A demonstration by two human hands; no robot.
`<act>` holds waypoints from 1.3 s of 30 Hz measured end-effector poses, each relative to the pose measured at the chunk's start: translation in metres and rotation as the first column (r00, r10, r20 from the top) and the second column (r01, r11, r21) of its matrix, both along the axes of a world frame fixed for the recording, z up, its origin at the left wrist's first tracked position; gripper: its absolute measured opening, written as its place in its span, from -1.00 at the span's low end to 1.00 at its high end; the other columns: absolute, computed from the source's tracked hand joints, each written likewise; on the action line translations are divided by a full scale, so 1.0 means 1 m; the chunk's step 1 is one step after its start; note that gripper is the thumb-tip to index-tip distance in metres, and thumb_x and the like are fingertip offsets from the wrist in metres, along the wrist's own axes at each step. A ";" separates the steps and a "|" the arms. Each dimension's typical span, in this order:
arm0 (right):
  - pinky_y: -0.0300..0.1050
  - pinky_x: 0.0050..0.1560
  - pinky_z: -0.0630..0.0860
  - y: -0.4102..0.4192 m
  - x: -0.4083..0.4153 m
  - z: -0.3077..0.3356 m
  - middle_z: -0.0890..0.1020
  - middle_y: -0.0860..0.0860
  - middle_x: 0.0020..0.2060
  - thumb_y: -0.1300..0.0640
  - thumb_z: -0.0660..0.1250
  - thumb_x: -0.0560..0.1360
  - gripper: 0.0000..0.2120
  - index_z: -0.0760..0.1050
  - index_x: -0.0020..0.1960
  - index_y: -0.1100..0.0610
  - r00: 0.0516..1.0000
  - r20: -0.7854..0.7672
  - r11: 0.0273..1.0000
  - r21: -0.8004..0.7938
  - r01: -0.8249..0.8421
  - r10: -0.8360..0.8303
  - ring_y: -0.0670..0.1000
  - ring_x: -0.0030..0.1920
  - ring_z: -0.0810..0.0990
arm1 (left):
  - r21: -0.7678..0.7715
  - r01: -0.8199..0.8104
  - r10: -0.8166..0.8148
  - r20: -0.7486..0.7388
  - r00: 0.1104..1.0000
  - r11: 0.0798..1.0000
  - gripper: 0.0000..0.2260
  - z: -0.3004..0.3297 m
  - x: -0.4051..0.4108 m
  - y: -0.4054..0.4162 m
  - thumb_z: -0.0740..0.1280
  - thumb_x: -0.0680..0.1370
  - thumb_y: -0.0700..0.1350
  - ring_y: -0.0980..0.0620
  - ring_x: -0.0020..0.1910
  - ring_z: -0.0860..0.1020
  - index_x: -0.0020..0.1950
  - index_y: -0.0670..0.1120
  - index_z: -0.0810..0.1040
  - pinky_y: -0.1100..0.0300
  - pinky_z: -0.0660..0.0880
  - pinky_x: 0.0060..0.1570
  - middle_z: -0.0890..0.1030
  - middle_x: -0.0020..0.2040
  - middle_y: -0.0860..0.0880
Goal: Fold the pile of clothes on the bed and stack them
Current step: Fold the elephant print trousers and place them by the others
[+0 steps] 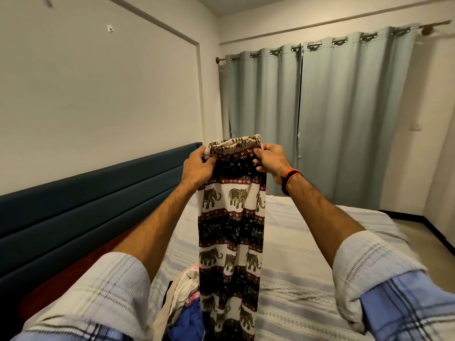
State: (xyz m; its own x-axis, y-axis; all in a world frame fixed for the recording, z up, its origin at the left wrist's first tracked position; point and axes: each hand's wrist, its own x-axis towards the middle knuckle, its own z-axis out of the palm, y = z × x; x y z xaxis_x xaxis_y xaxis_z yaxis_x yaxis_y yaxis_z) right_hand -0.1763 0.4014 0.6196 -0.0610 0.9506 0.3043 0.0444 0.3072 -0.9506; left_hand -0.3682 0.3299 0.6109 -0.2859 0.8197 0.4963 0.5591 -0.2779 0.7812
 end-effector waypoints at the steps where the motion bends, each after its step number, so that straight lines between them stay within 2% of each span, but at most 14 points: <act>1: -0.30 -0.43 0.51 0.000 0.001 -0.002 0.56 0.02 -0.19 0.21 0.25 0.62 -0.87 0.51 -0.09 0.11 1.000 0.018 0.999 -0.027 -0.020 0.020 -0.12 -0.34 0.51 | -0.024 0.007 -0.007 0.002 1.000 1.000 -0.83 -0.001 -0.001 0.000 0.27 0.62 -0.01 -0.05 0.09 0.58 0.19 0.01 0.54 -0.07 0.54 0.17 0.62 0.08 0.00; 3: -0.26 -0.34 0.57 0.002 0.004 -0.003 0.61 0.05 -0.14 0.20 0.28 0.61 -0.87 0.53 -0.10 0.11 0.999 0.033 0.999 -0.037 -0.022 0.023 -0.10 -0.28 0.56 | -0.038 -0.006 0.005 -0.009 1.000 0.999 -0.83 -0.002 -0.002 -0.001 0.29 0.61 -0.01 -0.06 0.08 0.59 0.17 0.00 0.54 -0.09 0.55 0.16 0.62 0.07 -0.01; 6: -0.23 -0.15 0.63 -0.001 0.005 0.009 0.65 0.06 -0.07 0.14 0.30 0.60 -0.89 0.54 -0.08 0.12 0.998 -0.061 0.999 0.047 0.010 -0.007 -0.07 -0.12 0.64 | 0.053 -0.035 0.036 -0.021 0.999 0.998 -0.85 0.008 0.003 -0.005 0.28 0.62 -0.03 -0.06 0.08 0.58 0.15 -0.03 0.54 -0.05 0.54 0.15 0.60 0.04 -0.01; 9: -0.26 -0.24 0.60 -0.004 0.008 0.014 0.62 0.03 -0.11 0.15 0.27 0.62 -0.90 0.52 -0.06 0.12 0.998 -0.068 0.999 0.045 0.004 -0.001 -0.09 -0.18 0.60 | 0.054 -0.017 0.019 -0.036 0.999 0.998 -0.85 0.015 0.008 -0.006 0.28 0.62 -0.02 -0.05 0.08 0.58 0.15 -0.02 0.54 -0.05 0.55 0.15 0.62 0.08 -0.05; 12: -0.28 -0.42 0.54 -0.007 0.014 0.007 0.60 0.03 -0.15 0.19 0.25 0.62 -0.90 0.51 -0.06 0.12 0.997 0.071 0.999 -0.049 -0.015 0.018 -0.11 -0.32 0.54 | -0.053 -0.037 0.034 -0.051 0.998 0.998 -0.86 0.007 0.005 -0.004 0.30 0.61 -0.04 -0.04 0.05 0.59 0.13 -0.02 0.56 -0.03 0.56 0.15 0.63 0.05 -0.04; 14: -0.28 -0.48 0.44 -0.005 0.018 0.008 0.59 0.02 -0.18 0.16 0.27 0.61 -0.91 0.51 -0.07 0.12 0.990 0.125 0.998 0.015 0.057 -0.058 -0.12 -0.36 0.51 | -0.050 -0.062 0.058 -0.065 0.996 0.997 -0.81 0.006 0.005 -0.004 0.27 0.62 -0.04 0.00 0.04 0.55 0.19 -0.05 0.56 0.08 0.52 0.14 0.61 0.04 -0.02; 17: -0.29 -0.48 0.45 -0.009 0.016 0.016 0.60 0.00 -0.19 0.10 0.30 0.61 -0.91 0.50 -0.04 0.10 0.989 0.083 0.986 0.125 0.113 -0.124 -0.13 -0.36 0.55 | 0.012 -0.077 0.077 -0.050 0.996 0.997 -0.78 0.011 0.014 -0.006 0.24 0.64 -0.03 0.03 0.03 0.49 0.23 -0.07 0.54 0.12 0.46 0.10 0.55 0.02 0.01; 20: -0.30 -0.50 0.49 -0.015 0.018 0.009 0.63 0.03 -0.10 0.13 0.28 0.61 -0.91 0.48 -0.06 0.10 0.993 0.105 0.999 0.025 0.043 -0.045 -0.10 -0.36 0.59 | -0.067 -0.075 0.073 -0.033 0.997 0.995 -0.79 0.007 0.019 -0.005 0.23 0.64 -0.05 0.00 0.07 0.52 0.23 -0.05 0.54 0.04 0.49 0.21 0.56 0.03 0.00; 22: -0.28 -0.47 0.52 -0.013 0.023 0.004 0.64 0.06 -0.08 0.15 0.28 0.61 -0.87 0.49 -0.11 0.09 0.992 0.123 0.999 0.005 0.036 -0.037 -0.11 -0.36 0.59 | -0.118 -0.054 0.052 -0.017 0.998 0.991 -0.82 0.003 0.018 -0.004 0.24 0.64 -0.05 -0.03 0.09 0.56 0.19 -0.02 0.55 -0.04 0.52 0.21 0.59 0.03 -0.01; 25: -0.24 -0.33 0.59 -0.012 0.026 0.004 0.64 0.06 -0.10 0.11 0.29 0.61 -0.86 0.49 -0.13 0.07 0.993 0.058 0.993 0.077 0.094 -0.098 -0.11 -0.30 0.60 | -0.083 -0.019 0.018 -0.013 1.000 0.996 -0.82 0.004 0.025 -0.004 0.24 0.63 -0.05 -0.04 0.09 0.56 0.19 -0.03 0.54 -0.03 0.53 0.19 0.61 0.05 -0.03; 27: -0.21 -0.27 0.62 -0.014 0.028 0.003 0.64 0.05 -0.08 0.13 0.27 0.62 -0.87 0.49 -0.11 0.08 0.995 0.043 0.995 0.058 0.083 -0.085 -0.10 -0.27 0.61 | -0.068 -0.013 0.012 -0.019 1.000 0.998 -0.80 0.004 0.029 -0.005 0.24 0.64 -0.06 -0.05 0.11 0.56 0.22 -0.05 0.53 -0.03 0.52 0.19 0.61 0.08 -0.05; 30: -0.24 -0.33 0.61 -0.018 0.032 -0.004 0.62 0.06 -0.04 0.21 0.23 0.63 -0.86 0.48 -0.09 0.12 0.997 0.072 0.999 -0.048 0.022 -0.018 -0.07 -0.26 0.62 | -0.125 -0.013 0.010 -0.019 1.000 0.992 -0.78 -0.006 0.033 -0.004 0.24 0.63 -0.08 -0.08 0.13 0.56 0.24 -0.08 0.52 -0.06 0.51 0.22 0.60 0.09 -0.07; 35: -0.27 -0.31 0.61 -0.018 0.039 -0.002 0.64 0.07 -0.05 0.11 0.28 0.61 -0.87 0.48 -0.11 0.10 0.998 -0.009 0.998 0.018 0.056 -0.056 -0.09 -0.25 0.61 | -0.066 -0.019 0.017 -0.019 1.000 0.998 -0.78 -0.002 0.040 -0.004 0.24 0.64 -0.08 -0.01 0.08 0.52 0.26 -0.10 0.51 0.07 0.50 0.16 0.55 0.07 -0.03; 39: -0.21 -0.28 0.63 -0.017 0.044 -0.010 0.65 0.11 0.03 0.19 0.25 0.63 -0.88 0.49 -0.08 0.13 0.997 0.063 0.997 -0.048 0.056 -0.053 -0.06 -0.25 0.63 | -0.120 -0.004 0.003 -0.007 1.000 0.993 -0.80 -0.009 0.043 0.000 0.24 0.63 -0.08 -0.07 0.12 0.55 0.22 -0.10 0.53 -0.05 0.50 0.23 0.58 0.06 -0.06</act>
